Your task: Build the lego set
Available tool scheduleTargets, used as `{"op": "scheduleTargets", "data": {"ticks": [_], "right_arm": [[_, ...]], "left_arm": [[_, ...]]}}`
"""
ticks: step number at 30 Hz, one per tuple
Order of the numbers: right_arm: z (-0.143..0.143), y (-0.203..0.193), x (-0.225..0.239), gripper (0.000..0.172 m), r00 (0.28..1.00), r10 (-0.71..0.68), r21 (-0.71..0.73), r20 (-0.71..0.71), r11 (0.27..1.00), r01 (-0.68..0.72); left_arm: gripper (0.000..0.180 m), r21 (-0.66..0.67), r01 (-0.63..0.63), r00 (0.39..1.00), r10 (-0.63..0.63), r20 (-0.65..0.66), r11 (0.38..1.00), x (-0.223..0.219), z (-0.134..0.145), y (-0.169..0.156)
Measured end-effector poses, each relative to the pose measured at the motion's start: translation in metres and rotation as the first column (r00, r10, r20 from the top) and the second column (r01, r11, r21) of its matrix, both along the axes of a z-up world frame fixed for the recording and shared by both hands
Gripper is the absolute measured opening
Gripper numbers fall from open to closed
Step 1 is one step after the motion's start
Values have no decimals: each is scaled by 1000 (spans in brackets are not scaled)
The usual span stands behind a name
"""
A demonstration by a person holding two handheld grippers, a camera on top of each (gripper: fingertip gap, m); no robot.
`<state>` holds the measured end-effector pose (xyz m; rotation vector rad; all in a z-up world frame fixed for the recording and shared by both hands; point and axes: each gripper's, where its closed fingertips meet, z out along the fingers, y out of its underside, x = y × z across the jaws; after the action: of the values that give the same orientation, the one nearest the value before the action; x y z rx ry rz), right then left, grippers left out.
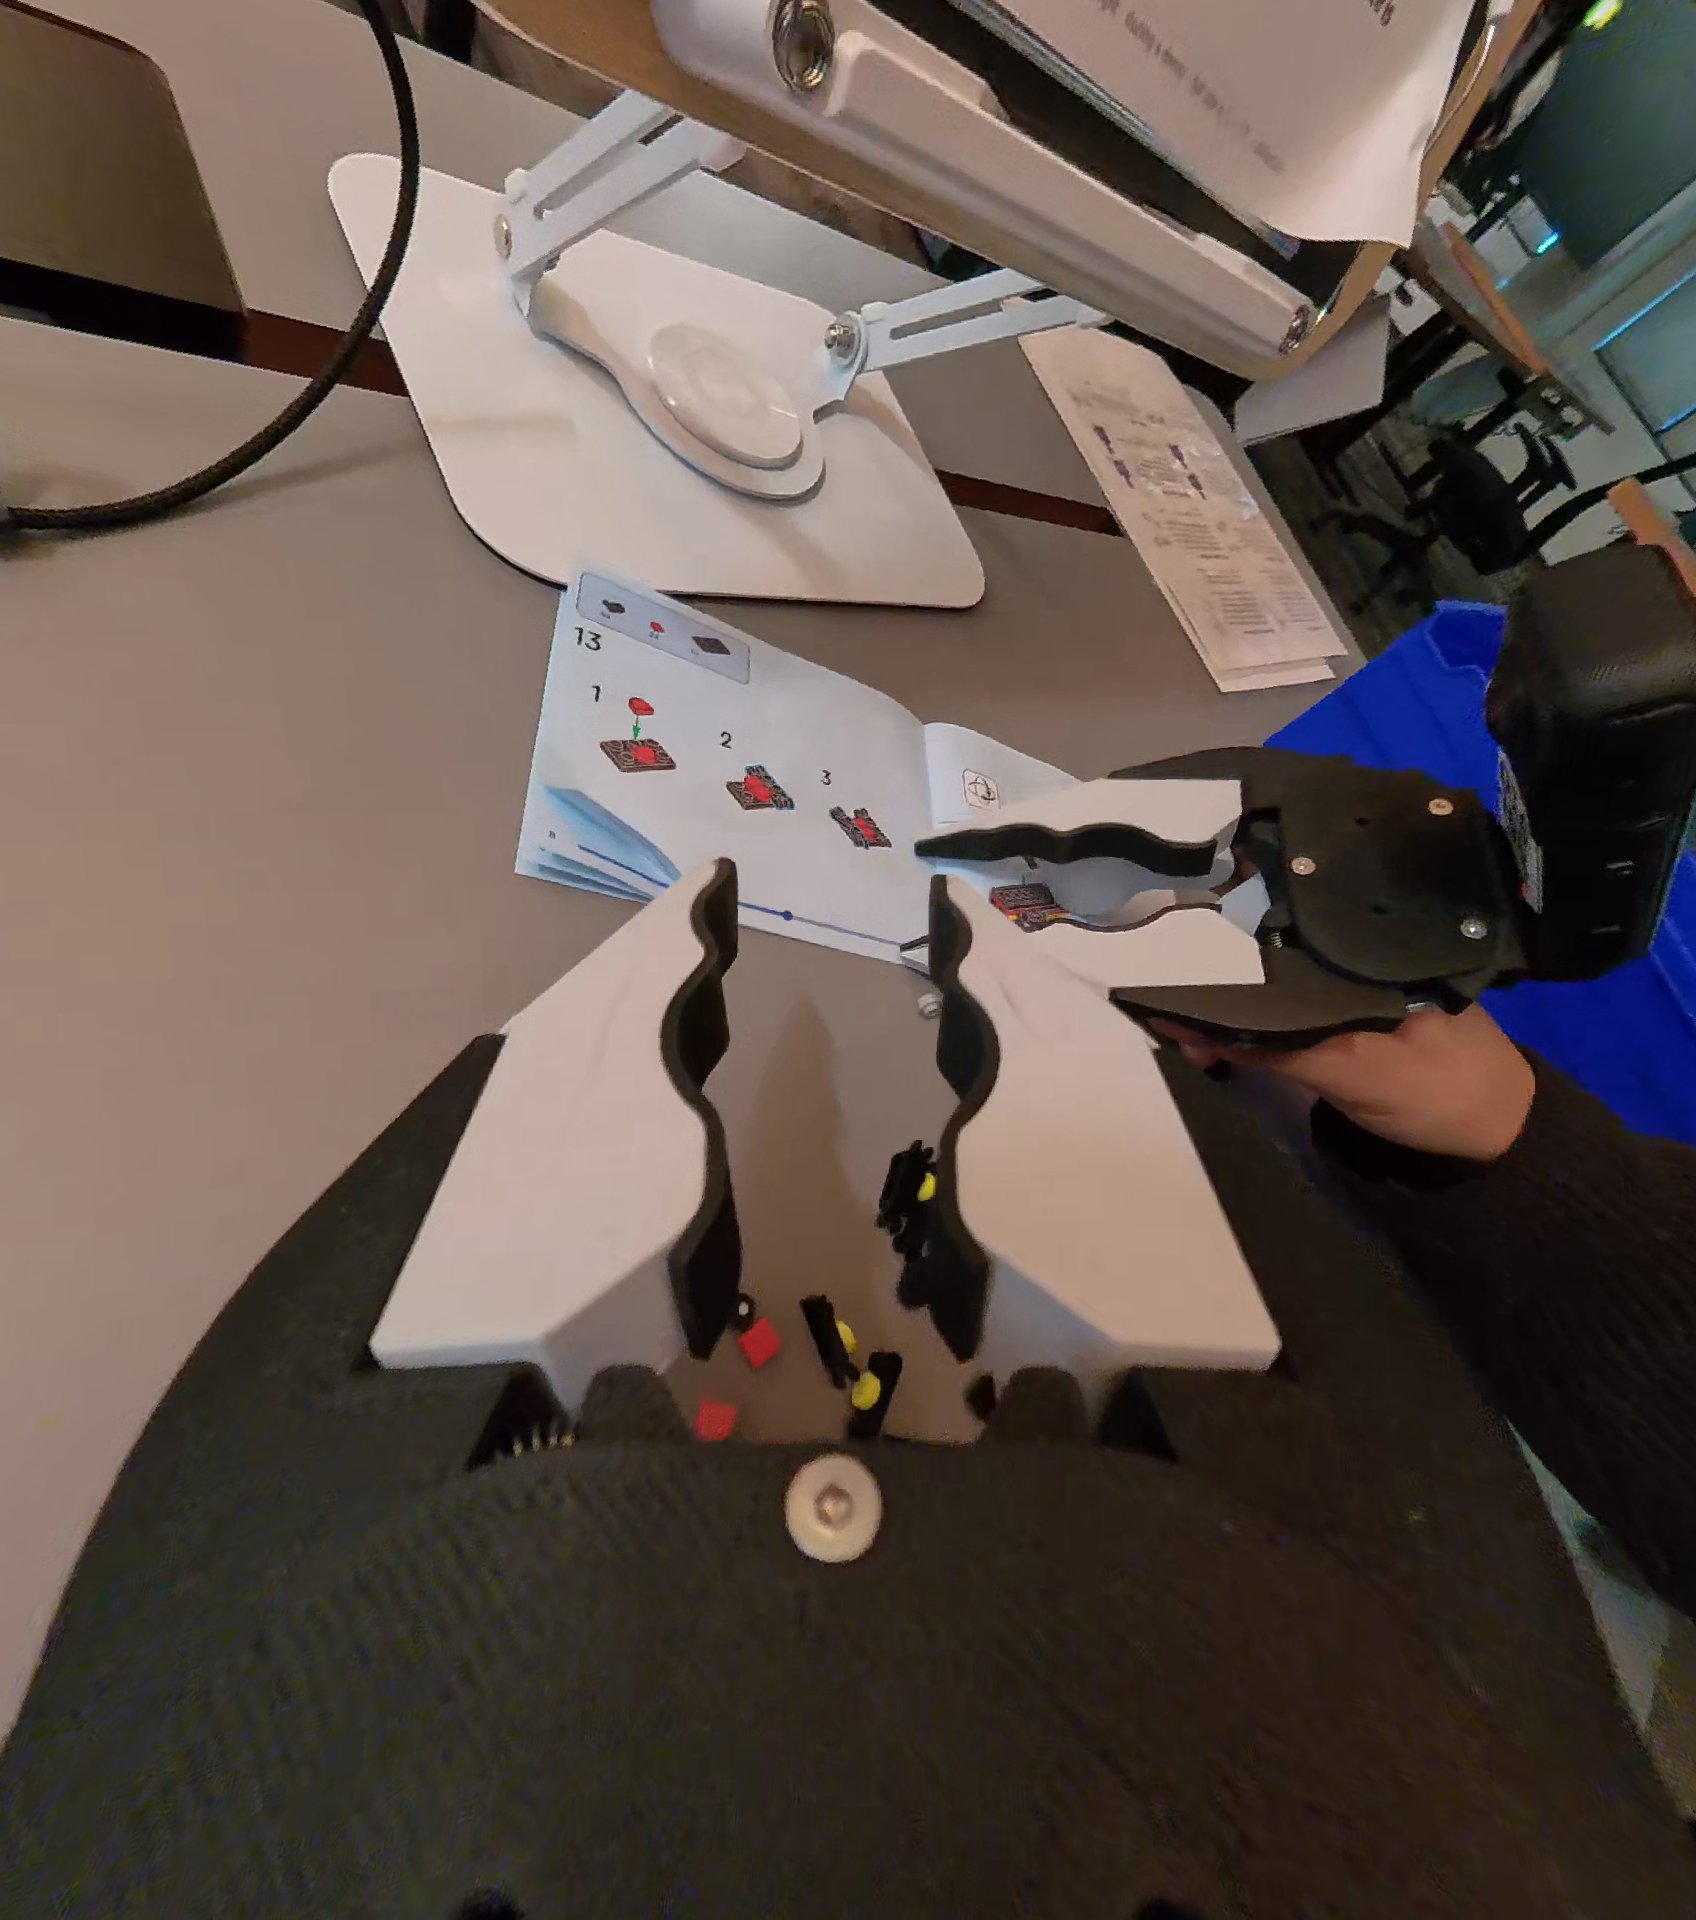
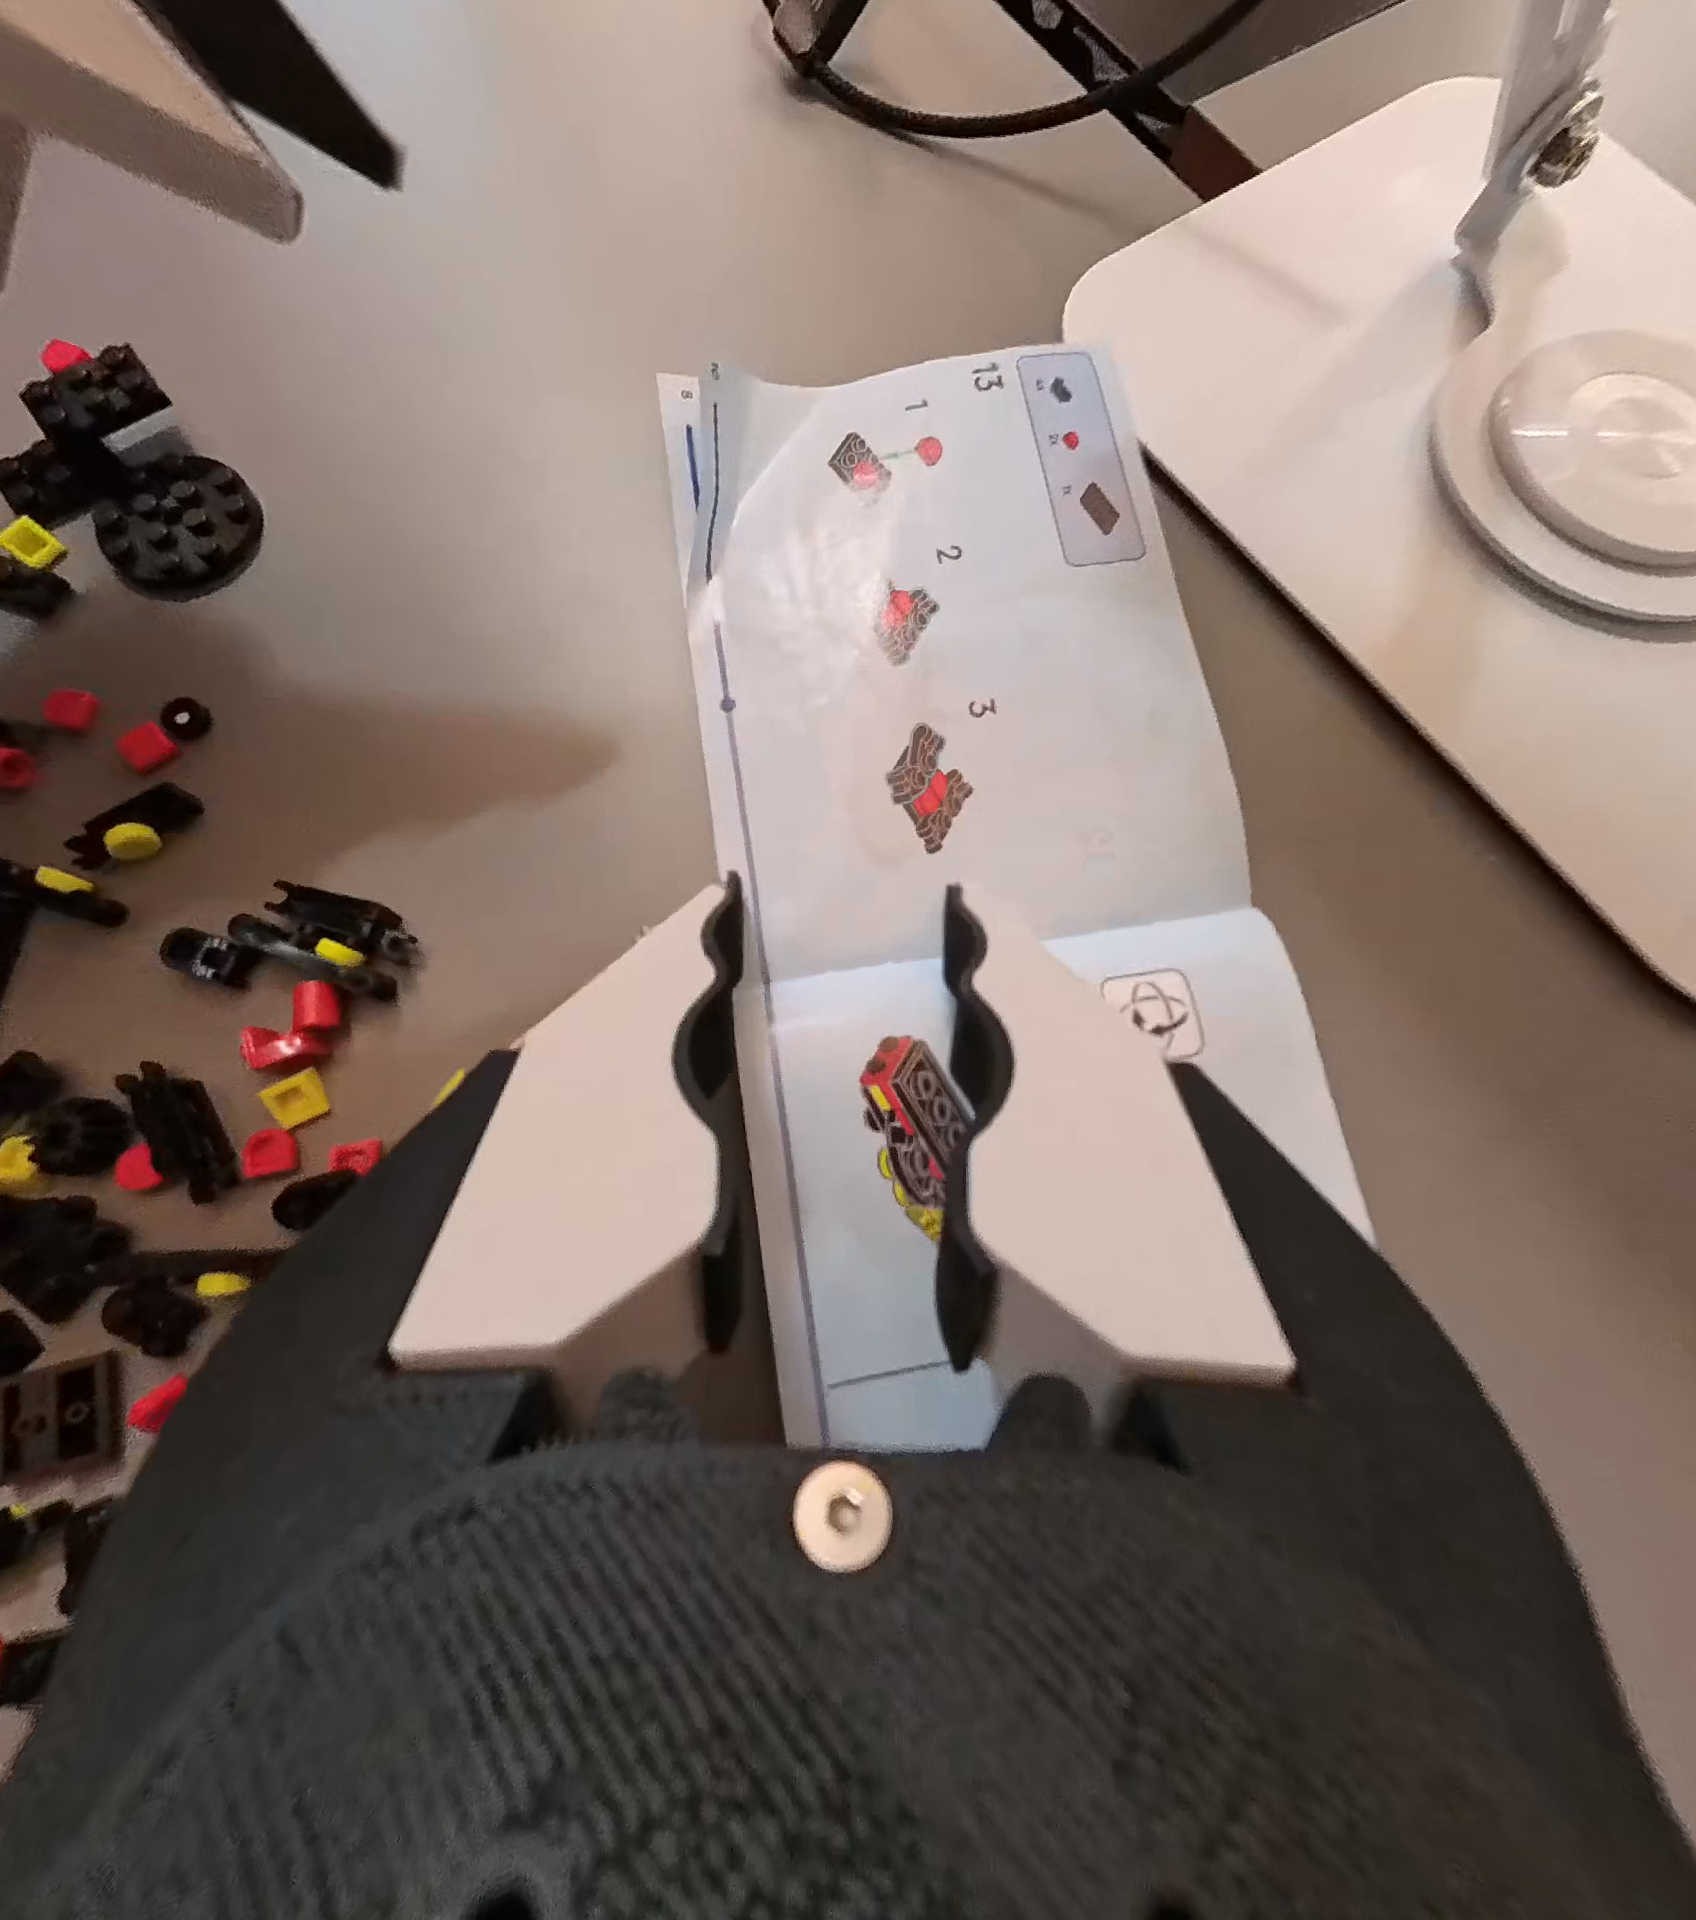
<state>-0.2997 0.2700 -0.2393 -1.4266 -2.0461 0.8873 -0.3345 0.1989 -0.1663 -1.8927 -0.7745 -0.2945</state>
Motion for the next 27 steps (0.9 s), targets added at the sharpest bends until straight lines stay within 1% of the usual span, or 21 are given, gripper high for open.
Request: {"op": "scheduleTargets", "data": {"ticks": [3,7,9,11,15,17,18,21,22,23,27], "right_arm": [[0,-1,8,27,998,50,22,24,998,-51],[0,-2,20,12,987,156,41,46,987,-158],[-1,-4,28,0,976,211,41,54,976,-214],[-1,-1,32,0,974,221,68,48,972,-224],[-1,7,40,0,972,228,107,58,967,-233],[-1,11,43,0,973,223,113,66,967,-229],[1,12,44,0,973,220,114,63,967,-226],[11,12,47,1,978,208,112,29,971,-210],[15,12,48,4,979,205,109,14,973,-205],[20,12,50,6,979,202,107,-2,974,-200],[34,12,51,9,984,171,75,-55,983,-167]], "left_arm": [[36,-4,10,1000,-9,4,1000,1,-2,1],[42,-16,2,1000,-1,14,1000,-2,-6,-2],[46,1,-11,999,11,49,1000,-3,-5,-3],[49,12,-8,998,7,60,1000,-2,-4,-4],[49,-15,4,1000,-4,22,1000,-2,-8,-6],[49,-1,0,999,0,44,1000,-1,-7,-9],[52,4,-6,998,6,61,1000,0,-6,-11],[56,45,12,990,-18,140,999,21,9,-28],[57,59,14,990,-22,141,998,29,16,-37],[57,63,15,992,-23,122,998,36,23,-45],[56,38,-3,1000,4,-22,999,60,43,-77]]}}
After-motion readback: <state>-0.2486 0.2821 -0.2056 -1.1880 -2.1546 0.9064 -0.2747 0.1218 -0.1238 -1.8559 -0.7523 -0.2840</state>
